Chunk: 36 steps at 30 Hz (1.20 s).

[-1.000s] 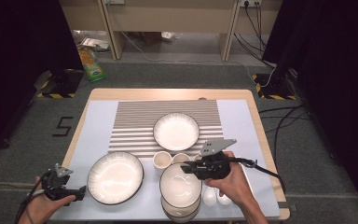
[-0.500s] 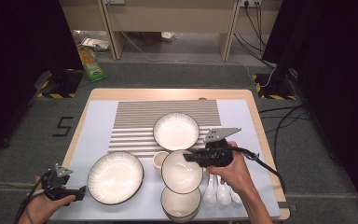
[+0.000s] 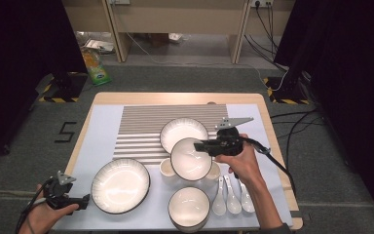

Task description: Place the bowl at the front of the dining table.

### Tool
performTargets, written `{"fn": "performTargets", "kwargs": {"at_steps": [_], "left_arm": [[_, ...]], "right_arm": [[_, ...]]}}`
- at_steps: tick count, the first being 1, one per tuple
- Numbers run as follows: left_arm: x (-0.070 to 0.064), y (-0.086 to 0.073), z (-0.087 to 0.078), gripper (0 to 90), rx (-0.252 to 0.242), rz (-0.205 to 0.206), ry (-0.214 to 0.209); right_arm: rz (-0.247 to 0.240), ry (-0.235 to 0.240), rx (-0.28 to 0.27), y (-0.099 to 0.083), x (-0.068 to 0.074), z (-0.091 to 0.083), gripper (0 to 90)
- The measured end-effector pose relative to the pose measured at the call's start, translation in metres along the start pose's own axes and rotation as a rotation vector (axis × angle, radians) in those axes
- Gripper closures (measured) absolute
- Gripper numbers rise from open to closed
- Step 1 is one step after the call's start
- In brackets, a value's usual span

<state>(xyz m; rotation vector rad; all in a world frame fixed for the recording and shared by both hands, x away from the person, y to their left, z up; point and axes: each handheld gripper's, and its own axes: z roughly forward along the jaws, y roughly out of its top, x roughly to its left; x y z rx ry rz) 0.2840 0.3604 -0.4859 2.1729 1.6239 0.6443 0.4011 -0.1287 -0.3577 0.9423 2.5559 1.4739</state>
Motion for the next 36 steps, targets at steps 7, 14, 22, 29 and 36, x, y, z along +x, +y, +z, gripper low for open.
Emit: {"fn": "performTargets", "kwargs": {"at_steps": [7,14,22,29,36], "left_arm": [[0.000,0.000,0.000,0.0,0.001,0.001,0.003],[0.000,0.000,0.000,0.0,0.001,0.001,0.002],[-0.001,0.000,-0.001,0.0,0.002,0.006,0.006],[-0.001,0.000,-0.001,0.0,0.004,0.006,0.006],[-0.001,0.000,0.000,0.1,0.003,0.004,0.004]], "right_arm": [[0.036,-0.017,-0.003,0.009,-0.015,0.007,81.3],[0.080,-0.046,0.000,0.018,-0.031,0.014,81.2],[0.135,-0.072,-0.012,0.019,-0.050,0.022,81.2],[0.190,-0.099,0.007,0.013,-0.069,0.035,81.3],[0.240,-0.118,0.002,0.008,-0.083,0.049,81.3]]}}
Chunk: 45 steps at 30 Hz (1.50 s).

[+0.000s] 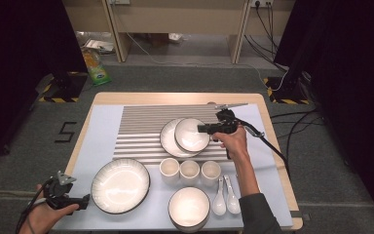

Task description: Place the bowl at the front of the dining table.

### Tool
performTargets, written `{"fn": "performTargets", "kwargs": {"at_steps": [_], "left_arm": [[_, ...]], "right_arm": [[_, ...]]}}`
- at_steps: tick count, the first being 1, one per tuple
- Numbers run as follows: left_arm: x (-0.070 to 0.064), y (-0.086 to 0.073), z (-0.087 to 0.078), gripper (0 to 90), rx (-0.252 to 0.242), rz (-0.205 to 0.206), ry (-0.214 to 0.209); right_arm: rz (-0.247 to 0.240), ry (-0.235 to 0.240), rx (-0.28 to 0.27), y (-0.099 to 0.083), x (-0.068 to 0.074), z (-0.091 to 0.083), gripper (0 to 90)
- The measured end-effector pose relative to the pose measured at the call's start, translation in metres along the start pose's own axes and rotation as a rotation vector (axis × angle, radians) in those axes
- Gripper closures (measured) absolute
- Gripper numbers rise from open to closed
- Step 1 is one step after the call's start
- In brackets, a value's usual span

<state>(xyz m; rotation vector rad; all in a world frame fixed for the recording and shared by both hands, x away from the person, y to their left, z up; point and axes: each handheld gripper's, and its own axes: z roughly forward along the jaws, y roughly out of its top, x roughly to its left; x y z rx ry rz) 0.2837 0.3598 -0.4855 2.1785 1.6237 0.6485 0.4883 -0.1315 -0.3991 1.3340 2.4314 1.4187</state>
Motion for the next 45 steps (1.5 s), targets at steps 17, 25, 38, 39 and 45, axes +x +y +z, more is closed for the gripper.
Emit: {"fn": "performTargets", "kwargs": {"at_steps": [17,25,38,39,45], "left_arm": [[0.000,0.000,0.000,0.0,-0.001,0.001,0.000],[0.000,0.000,0.000,0.0,-0.004,-0.001,-0.001],[0.000,0.000,0.000,0.1,-0.003,0.001,0.002],[-0.001,0.000,0.000,0.0,-0.005,0.002,0.004],[-0.001,0.000,0.000,0.0,-0.004,0.004,0.007]], "right_arm": [[0.074,-0.034,0.020,0.002,-0.018,0.027,81.3],[0.088,-0.057,0.036,0.001,-0.024,0.036,81.2],[0.111,-0.095,0.074,-0.005,-0.032,0.052,81.1],[0.110,-0.100,0.076,-0.005,-0.032,0.053,81.1],[0.114,-0.113,0.086,-0.006,-0.033,0.056,81.1]]}}
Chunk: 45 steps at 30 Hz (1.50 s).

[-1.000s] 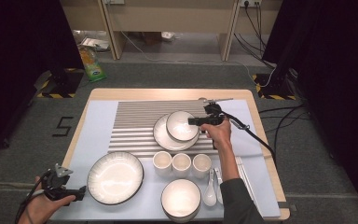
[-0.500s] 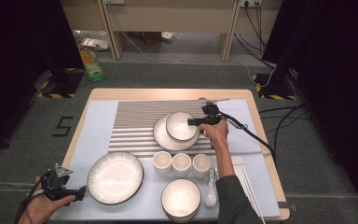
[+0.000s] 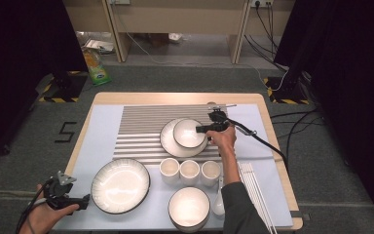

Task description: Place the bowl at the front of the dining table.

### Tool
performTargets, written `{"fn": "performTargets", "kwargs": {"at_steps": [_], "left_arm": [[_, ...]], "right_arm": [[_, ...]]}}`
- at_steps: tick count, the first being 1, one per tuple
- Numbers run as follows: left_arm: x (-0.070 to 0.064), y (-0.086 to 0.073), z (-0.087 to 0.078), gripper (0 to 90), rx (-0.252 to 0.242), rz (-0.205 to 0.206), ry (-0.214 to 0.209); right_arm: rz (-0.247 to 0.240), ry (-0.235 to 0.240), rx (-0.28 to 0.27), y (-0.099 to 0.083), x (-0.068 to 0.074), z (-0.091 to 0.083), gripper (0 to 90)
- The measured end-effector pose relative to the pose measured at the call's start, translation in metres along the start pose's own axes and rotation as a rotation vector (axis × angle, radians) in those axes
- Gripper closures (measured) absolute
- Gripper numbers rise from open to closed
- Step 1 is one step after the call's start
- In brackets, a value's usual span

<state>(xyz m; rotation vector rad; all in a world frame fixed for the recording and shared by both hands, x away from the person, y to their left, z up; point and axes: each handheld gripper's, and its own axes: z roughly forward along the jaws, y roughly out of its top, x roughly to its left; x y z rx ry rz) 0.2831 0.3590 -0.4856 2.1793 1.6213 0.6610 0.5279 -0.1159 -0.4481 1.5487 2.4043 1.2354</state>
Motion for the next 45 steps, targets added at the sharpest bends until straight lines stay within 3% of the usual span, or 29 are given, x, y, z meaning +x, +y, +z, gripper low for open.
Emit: {"fn": "performTargets", "kwargs": {"at_steps": [28,36,45], "left_arm": [[-0.001,0.000,0.000,0.0,0.000,0.000,0.009],[-0.001,0.000,0.000,0.0,-0.001,0.001,0.009],[-0.001,0.000,0.000,0.0,-0.001,-0.001,0.006]], "right_arm": [[0.027,-0.041,0.001,-0.003,0.001,0.007,79.2],[0.044,-0.035,-0.040,0.001,0.001,-0.005,65.3],[-0.003,-0.023,-0.061,-0.006,0.006,-0.032,53.2]]}}
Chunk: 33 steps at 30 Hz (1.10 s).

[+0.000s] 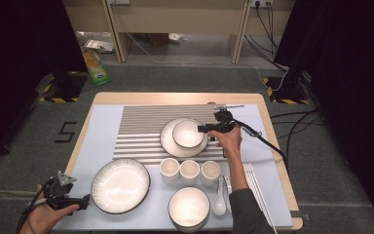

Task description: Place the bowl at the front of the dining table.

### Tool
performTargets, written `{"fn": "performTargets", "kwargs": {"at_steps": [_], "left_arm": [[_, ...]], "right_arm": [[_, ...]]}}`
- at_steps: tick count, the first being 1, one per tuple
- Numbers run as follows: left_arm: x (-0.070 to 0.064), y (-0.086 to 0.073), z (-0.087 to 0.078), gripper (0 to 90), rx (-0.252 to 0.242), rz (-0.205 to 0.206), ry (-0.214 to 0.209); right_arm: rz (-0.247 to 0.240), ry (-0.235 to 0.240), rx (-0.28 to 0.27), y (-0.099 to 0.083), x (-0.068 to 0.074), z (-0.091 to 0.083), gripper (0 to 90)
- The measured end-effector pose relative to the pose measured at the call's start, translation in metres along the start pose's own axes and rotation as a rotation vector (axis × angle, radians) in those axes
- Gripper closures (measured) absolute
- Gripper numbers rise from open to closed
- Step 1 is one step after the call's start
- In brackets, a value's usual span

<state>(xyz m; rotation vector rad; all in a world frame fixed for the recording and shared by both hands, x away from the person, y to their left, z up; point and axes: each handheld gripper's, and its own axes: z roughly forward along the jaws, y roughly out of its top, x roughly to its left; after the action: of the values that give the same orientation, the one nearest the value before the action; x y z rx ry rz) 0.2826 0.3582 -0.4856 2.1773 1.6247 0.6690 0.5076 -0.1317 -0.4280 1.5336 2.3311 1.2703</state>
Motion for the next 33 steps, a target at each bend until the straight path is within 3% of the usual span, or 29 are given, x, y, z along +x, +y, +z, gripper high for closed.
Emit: {"fn": "performTargets", "kwargs": {"at_steps": [6,9,25,33], "left_arm": [[0.000,0.000,0.000,0.0,-0.001,-0.001,0.004],[0.000,0.000,0.000,0.0,-0.003,-0.002,0.004],[0.000,-0.001,0.000,0.0,-0.005,-0.003,0.004],[-0.001,-0.001,0.000,0.0,-0.004,-0.002,0.007]], "right_arm": [[-0.036,0.003,-0.003,-0.006,0.002,-0.017,48.3],[-0.056,-0.026,0.004,-0.011,0.003,-0.025,47.3],[-0.135,-0.031,0.053,-0.031,0.012,-0.027,46.9],[-0.143,-0.044,0.057,-0.036,0.015,-0.023,45.8]]}}
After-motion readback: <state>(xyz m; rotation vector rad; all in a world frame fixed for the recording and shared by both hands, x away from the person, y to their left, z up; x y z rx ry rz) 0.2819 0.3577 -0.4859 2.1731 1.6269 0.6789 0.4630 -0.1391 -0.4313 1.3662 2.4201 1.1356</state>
